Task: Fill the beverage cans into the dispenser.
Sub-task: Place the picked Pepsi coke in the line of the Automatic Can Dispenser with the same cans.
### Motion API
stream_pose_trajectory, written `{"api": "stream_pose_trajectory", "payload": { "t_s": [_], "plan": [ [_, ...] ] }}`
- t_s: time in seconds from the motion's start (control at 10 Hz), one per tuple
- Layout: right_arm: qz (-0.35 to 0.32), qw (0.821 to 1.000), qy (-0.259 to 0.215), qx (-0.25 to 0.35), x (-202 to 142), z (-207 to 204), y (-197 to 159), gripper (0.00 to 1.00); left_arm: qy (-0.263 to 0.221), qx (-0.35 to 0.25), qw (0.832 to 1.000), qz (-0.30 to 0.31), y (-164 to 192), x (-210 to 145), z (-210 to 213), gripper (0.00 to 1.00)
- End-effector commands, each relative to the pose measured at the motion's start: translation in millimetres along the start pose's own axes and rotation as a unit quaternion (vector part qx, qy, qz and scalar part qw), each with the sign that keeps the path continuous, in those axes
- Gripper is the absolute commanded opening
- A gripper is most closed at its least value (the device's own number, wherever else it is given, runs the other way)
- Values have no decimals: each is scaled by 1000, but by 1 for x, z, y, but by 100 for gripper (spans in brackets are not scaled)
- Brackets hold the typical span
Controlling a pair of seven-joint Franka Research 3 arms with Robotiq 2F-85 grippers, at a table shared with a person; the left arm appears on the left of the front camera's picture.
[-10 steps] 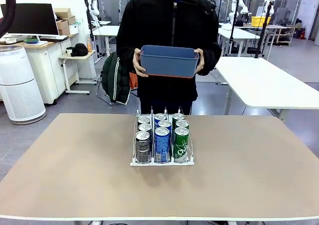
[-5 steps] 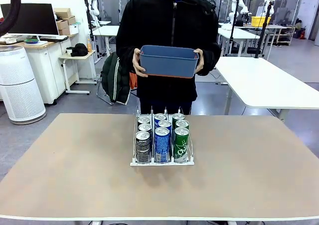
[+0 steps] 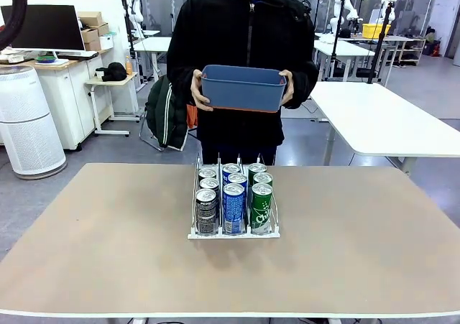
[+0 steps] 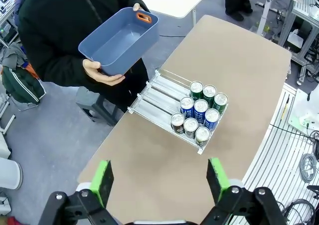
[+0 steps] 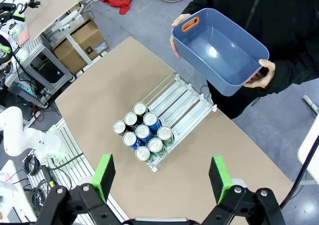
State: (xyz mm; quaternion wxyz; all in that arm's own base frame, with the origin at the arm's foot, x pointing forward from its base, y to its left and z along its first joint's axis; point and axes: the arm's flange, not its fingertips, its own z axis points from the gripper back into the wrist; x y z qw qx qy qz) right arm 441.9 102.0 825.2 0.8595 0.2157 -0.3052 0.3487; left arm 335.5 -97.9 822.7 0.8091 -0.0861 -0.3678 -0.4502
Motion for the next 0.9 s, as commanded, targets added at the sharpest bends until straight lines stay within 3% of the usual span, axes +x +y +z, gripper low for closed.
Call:
{"api": "stream_pose_trajectory", "payload": {
  "t_s": [0.0,0.8],
  "plan": [
    [1,1000,-1,4,-1,0,0,100,-3,-3,1000,0,0,0,1,100],
    [1,1000,-1,4,-1,0,0,100,-3,-3,1000,0,0,0,1,100]
  ]
}}
